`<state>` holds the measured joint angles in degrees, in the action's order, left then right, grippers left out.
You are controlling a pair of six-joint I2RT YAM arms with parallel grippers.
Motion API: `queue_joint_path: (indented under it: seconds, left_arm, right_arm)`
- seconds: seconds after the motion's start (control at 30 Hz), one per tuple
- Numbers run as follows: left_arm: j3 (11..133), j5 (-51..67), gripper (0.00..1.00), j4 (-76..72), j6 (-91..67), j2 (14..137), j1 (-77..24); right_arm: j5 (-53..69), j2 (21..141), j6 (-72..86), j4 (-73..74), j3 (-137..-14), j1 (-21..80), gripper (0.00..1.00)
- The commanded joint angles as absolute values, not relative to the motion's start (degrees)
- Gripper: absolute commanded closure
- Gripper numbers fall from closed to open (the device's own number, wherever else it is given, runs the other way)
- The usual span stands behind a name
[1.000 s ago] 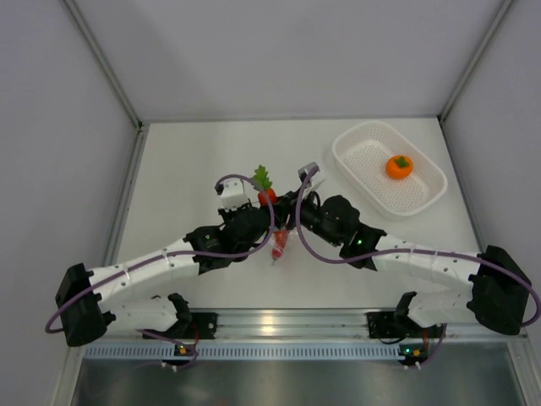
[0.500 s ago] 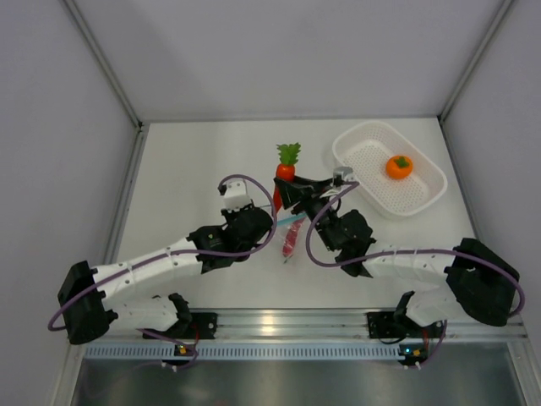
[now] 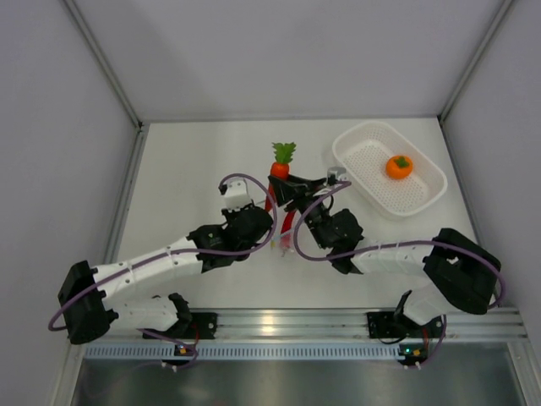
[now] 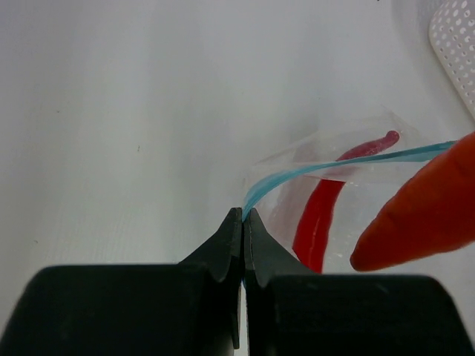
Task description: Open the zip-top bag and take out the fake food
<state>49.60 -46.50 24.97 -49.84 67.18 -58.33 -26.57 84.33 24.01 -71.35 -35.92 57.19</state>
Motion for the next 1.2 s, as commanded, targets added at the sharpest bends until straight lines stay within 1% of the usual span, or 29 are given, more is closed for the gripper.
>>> queue_joint_path:
  seconds: [0.0, 0.07, 0.17, 0.2, 0.27, 0.3, 0.33, 0.4, 0.47, 0.5, 0.53, 0.57, 0.6, 0.63, 0.73, 0.83, 0.93, 1.03, 1.1, 1.17]
  left_arm:
    - [53.08, -46.58, 1.0, 25.31, -51.24, 68.02, -58.01]
    - [54.66, -47.11, 1.0, 25.23, -51.68, 69.51, -58.1]
    - [56.59, -47.46, 1.0, 25.31, -52.47, 71.8, -58.01]
    - [56.86, -47.11, 1.0, 25.31, -52.73, 72.33, -58.09]
    - [57.57, -46.94, 1.0, 25.4, -53.0, 73.47, -58.09]
    - [57.74, -46.93, 1.0, 25.4, -52.91, 73.82, -58.1]
    - [57.74, -47.02, 1.0, 25.49, -52.91, 73.92, -58.01]
    - [57.57, -47.28, 1.0, 25.58, -52.82, 73.74, -57.92]
    - [57.04, -47.46, 1.0, 25.49, -52.47, 72.86, -57.92]
    - [56.95, -47.46, 1.0, 25.58, -52.38, 72.43, -57.75]
    - [56.69, -47.46, 1.0, 25.58, -51.86, 71.9, -57.57]
    - [56.6, -47.29, 1.0, 25.49, -51.68, 71.72, -57.48]
    - [56.43, -47.2, 1.0, 25.49, -51.59, 71.37, -57.22]
    - [56.25, -47.11, 1.0, 25.49, -51.33, 71.11, -57.04]
    - [56.07, -46.23, 1.0, 25.31, -50.89, 71.1, -56.43]
    - [56.34, -45.7, 1.0, 25.4, -50.19, 71.63, -56.16]
    - [56.51, -45.18, 1.0, 25.49, -49.83, 72.07, -55.72]
    - [56.08, -43.6, 1.0, 25.49, -50.54, 72.07, -54.67]
    - [56.16, -42.81, 1.0, 25.31, -50.63, 72.42, -53.88]
    - [56.42, -42.54, 1.0, 25.4, -50.27, 72.86, -53.79]
  right_arm:
    - [-20.67, 79.2, 28.21, -68.99, -42.35, 56.69, 1.0]
    - [-19.08, 77.87, 31.27, -64.26, -45.17, 56.69, 1.0]
    - [-18.28, 76.64, 32.61, -63.81, -45.61, 56.6, 1.0]
    - [-18.11, 75.68, 32.26, -63.37, -45.79, 56.6, 1.0]
    - [-20.2, 74.01, 27.97, -57.25, -46.66, 56.51, 1.0]
    - [-22.22, 72.09, 26.21, -53.04, -48.76, 56.51, 1.0]
    - [-27.11, 71.29, 25.15, -40.99, -50.26, 56.17, 1.0]
    - [-28.65, 70.05, 24.7, -31.07, -53.25, 54.41, 1.0]
    - [-28.83, 69.43, 24.61, -17.84, -56.85, 49.24, 1.0]
    - [-29.0, 69.52, 24.52, -13.58, -58.0, 47.13, 1.0]
    - [-28.83, 69.87, 24.52, -10.84, -59.49, 42.32, 1.0]
    - [-28.22, 70.13, 23.83, -6.98, -59.85, 39.67, 1.0]
    - [-28.21, 70.48, 23.21, -5.9, -60.2, 37.29, 1.0]
    - [-27.78, 71.36, 21.29, -5.28, -60.47, 32.65, 1.0]
    - [-26.63, 75.13, 18.2, -0.19, -63.62, 25.95, 0.99]
    - [-21.73, 80.23, 14.69, 7.54, -69.15, 16.73, 0.97]
    - [-20.32, 86.38, 12.4, 13.42, -75.22, 11.97, 0.96]
    - [-19.95, 92.89, 11.17, 17.39, -80.93, 8.89, 0.93]
    - [-20.04, 97.72, 8.28, 18.19, -84.62, 7.74, 0.92]
    - [-20.22, 101.32, 5.99, 21.78, -90.22, 7.47, 0.88]
